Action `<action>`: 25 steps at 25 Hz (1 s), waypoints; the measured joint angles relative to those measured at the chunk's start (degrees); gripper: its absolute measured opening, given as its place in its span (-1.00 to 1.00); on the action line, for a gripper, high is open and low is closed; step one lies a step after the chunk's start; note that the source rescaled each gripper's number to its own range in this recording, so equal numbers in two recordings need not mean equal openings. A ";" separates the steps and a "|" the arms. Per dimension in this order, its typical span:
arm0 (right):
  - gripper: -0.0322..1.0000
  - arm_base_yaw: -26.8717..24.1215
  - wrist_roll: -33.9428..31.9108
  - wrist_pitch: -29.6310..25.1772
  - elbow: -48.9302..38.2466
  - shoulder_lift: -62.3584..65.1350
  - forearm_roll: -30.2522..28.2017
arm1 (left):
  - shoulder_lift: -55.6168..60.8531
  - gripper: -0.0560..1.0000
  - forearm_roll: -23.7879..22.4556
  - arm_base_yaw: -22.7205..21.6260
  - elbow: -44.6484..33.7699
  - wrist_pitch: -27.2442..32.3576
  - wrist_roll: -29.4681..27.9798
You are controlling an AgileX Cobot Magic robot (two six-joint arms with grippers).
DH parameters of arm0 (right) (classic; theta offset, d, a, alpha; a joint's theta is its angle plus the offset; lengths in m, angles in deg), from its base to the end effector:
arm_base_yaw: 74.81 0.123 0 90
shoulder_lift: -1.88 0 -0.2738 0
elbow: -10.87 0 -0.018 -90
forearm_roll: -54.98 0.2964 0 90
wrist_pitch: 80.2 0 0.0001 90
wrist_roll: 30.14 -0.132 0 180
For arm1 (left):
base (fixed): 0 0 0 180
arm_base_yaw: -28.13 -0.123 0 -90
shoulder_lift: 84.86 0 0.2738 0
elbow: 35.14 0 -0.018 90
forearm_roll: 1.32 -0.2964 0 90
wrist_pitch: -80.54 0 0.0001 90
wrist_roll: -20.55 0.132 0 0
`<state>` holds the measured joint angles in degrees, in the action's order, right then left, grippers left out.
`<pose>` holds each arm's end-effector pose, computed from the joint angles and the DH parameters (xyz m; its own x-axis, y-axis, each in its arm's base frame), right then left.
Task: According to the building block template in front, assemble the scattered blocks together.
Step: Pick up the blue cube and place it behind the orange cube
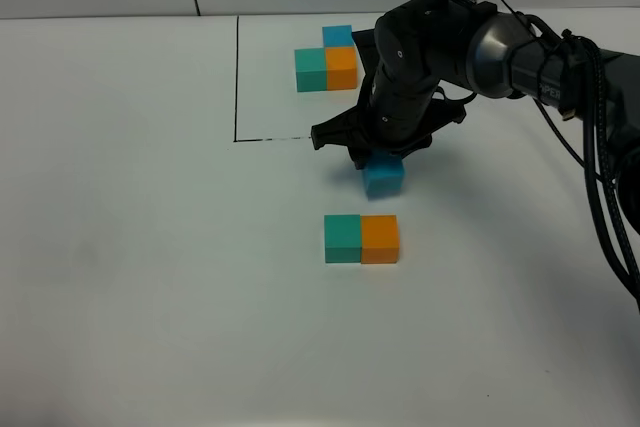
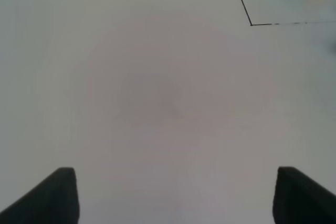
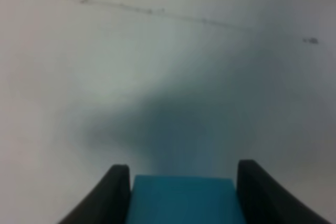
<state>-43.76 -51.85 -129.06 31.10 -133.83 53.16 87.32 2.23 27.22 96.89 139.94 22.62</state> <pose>0.4359 0.2587 0.0758 -0.9513 -0.1638 -0.2611 -0.1887 0.9793 0.0731 0.0831 -0.0057 0.2857 -0.4247 -0.0022 -0.9054 0.0343 0.9992 -0.0185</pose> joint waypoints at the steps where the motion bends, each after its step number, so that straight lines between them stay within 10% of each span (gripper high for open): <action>1: -0.89 0.00 -0.71 -0.34 0.00 -0.20 0.04 | 0.00 0.39 0.00 0.00 0.00 0.00 0.00; 25: -0.89 1.58 -7.92 0.03 -3.40 -1.07 1.41 | 0.00 0.39 -0.04 0.00 0.00 0.00 0.00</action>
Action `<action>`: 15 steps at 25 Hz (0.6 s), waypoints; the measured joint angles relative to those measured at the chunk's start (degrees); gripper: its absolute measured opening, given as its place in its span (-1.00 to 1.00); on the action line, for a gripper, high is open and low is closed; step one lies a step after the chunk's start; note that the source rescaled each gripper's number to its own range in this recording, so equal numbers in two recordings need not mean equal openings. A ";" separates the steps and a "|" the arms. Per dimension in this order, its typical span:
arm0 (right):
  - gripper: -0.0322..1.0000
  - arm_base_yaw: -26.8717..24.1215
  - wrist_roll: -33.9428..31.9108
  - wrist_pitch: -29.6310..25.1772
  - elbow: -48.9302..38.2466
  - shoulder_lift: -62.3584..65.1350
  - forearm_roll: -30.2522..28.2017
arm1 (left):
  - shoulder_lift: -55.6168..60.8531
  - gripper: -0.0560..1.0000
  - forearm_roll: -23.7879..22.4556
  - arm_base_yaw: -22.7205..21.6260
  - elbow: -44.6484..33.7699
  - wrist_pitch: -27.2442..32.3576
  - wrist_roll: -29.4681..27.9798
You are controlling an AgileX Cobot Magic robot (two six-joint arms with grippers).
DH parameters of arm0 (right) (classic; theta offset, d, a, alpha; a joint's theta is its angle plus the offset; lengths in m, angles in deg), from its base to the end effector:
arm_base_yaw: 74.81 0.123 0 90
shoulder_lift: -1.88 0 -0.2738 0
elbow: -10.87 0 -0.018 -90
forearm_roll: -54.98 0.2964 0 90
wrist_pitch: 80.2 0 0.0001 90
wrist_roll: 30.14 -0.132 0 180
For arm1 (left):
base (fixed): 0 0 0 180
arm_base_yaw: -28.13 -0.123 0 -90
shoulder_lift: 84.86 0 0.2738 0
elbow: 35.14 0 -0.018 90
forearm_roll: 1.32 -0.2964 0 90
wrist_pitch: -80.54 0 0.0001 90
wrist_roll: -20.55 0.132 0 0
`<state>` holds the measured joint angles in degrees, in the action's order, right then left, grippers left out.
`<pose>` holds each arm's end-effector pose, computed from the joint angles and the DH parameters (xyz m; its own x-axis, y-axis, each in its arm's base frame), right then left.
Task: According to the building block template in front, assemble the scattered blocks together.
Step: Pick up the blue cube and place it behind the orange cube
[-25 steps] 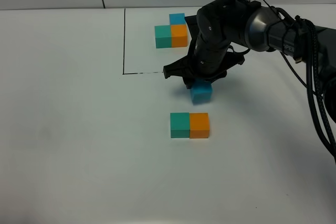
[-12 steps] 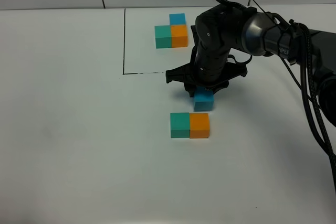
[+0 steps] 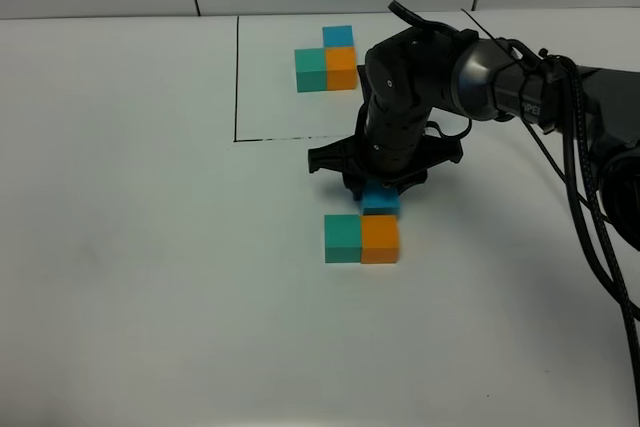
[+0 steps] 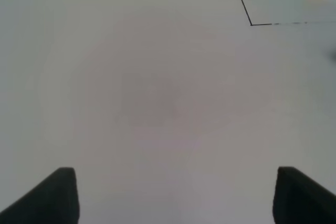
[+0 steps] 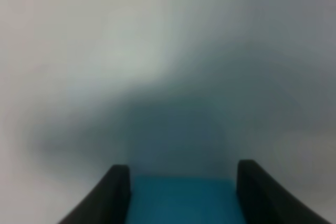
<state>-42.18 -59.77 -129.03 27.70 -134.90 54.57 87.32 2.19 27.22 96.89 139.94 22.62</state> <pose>0.4138 0.2641 0.0486 -0.9839 -0.0478 -0.1722 -0.0642 0.9938 0.0908 0.0831 -0.0056 0.2857 -0.4247 -0.0018 -0.9054 0.0339 0.9993 -0.0179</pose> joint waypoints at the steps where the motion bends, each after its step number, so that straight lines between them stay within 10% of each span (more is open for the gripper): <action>1: -0.89 0.09 -0.21 0.00 0.00 0.00 0.00 | 0.00 0.39 0.00 0.00 0.00 0.00 0.00; 15: -0.89 0.64 -1.83 2.13 -2.43 0.57 -0.32 | 0.00 0.39 0.00 0.00 0.00 0.00 0.00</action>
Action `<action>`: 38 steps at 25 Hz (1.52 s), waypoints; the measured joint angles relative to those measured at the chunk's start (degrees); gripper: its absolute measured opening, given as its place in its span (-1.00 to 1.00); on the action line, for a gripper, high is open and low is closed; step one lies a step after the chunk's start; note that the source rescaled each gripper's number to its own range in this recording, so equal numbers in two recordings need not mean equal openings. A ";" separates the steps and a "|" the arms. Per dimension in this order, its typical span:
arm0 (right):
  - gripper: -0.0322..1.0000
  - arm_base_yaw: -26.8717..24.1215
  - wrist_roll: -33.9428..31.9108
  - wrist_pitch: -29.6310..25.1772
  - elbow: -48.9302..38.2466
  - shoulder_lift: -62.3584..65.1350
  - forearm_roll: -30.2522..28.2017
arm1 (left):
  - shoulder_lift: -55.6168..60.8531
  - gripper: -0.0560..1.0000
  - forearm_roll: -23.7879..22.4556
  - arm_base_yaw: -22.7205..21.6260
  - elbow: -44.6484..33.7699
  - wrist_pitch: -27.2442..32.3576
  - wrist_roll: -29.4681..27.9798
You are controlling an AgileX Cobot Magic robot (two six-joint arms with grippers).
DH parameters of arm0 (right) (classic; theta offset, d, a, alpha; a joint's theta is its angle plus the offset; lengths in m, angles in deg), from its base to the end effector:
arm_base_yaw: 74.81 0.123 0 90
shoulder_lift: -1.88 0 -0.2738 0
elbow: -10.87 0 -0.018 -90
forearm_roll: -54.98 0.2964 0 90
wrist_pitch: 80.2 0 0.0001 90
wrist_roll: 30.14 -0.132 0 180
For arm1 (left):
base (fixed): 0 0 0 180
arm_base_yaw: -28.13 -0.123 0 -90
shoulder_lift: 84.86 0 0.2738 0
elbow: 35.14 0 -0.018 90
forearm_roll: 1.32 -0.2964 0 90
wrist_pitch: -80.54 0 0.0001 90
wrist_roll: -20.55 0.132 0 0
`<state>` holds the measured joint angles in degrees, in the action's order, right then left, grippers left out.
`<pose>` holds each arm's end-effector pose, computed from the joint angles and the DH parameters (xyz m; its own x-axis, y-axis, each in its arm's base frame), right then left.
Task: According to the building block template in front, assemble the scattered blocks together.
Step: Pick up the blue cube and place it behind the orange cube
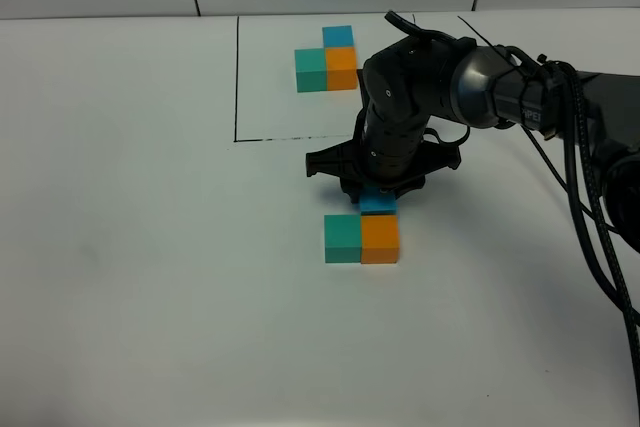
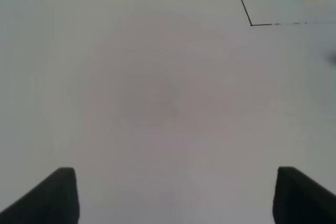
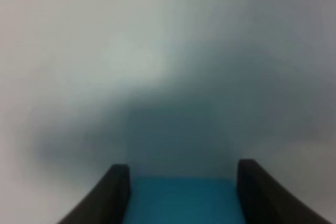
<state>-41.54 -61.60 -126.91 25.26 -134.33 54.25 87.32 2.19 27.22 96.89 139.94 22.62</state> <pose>0.4063 0.2651 0.0421 -0.9841 -0.0304 -0.1752 -0.0476 0.9944 0.0945 0.0831 -0.0056 0.2857 -0.4247 -0.0018 -0.9054 0.0339 0.9993 -0.0179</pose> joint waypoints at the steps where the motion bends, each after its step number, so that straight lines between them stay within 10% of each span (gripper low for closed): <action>1: -0.89 0.00 0.00 0.00 -0.05 0.05 0.00 | 0.00 0.39 0.00 0.00 0.00 0.00 0.00; 38: -0.89 0.66 -3.22 0.01 -0.34 0.05 0.06 | 0.00 0.39 0.00 0.00 0.00 0.00 0.00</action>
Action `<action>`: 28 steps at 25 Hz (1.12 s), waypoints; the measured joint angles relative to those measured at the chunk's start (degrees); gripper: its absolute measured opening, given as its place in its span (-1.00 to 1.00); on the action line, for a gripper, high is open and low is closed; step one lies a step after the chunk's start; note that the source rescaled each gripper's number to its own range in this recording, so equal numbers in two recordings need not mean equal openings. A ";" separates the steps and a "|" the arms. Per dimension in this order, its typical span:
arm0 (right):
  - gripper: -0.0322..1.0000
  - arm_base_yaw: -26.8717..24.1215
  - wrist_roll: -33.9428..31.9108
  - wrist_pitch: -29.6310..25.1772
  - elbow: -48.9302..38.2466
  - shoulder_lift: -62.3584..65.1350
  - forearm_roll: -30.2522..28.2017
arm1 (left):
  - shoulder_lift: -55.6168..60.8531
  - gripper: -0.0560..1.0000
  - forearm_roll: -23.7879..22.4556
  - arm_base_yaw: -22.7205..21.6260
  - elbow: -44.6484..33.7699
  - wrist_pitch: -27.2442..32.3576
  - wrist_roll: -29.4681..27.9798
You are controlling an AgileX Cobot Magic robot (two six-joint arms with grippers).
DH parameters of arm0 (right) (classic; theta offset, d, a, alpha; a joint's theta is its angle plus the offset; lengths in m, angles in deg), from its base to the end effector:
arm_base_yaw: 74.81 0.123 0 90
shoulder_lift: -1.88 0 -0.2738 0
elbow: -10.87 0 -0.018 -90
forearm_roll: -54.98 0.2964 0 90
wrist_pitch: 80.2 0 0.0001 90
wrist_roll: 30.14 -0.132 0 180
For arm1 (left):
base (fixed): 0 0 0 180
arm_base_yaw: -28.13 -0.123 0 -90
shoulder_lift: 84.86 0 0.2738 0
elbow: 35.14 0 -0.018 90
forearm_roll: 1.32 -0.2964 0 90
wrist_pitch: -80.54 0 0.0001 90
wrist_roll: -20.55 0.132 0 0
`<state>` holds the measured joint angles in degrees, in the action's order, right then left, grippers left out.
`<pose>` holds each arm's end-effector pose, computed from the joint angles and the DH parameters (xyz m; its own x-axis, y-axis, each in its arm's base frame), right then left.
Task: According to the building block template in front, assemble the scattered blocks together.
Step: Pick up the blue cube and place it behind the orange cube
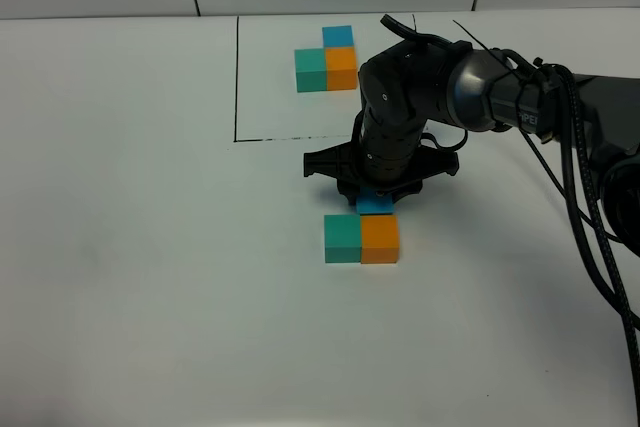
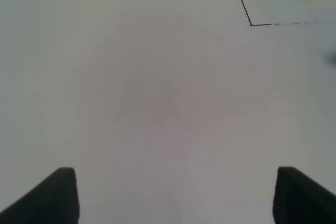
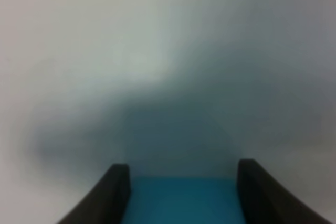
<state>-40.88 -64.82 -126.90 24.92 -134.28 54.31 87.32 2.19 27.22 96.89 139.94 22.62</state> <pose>0.4019 0.2690 0.0408 -0.9862 0.0143 -0.1652 -0.0027 0.9948 0.1023 0.0831 -0.0056 0.2857 -0.4247 -0.0018 -0.9054 0.0339 0.9993 -0.0179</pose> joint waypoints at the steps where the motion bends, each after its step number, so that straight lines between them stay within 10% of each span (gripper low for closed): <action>1: -0.89 0.00 0.00 -0.06 0.00 0.00 0.16 | 0.00 0.39 0.00 0.00 0.00 0.00 0.00; 28: -0.89 1.35 -0.38 -0.33 -0.06 0.00 -2.34 | 0.00 0.39 0.00 0.00 0.00 0.00 0.00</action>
<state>-39.54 -65.20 -127.23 24.86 -134.28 51.97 87.32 2.19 27.22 96.89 139.94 22.62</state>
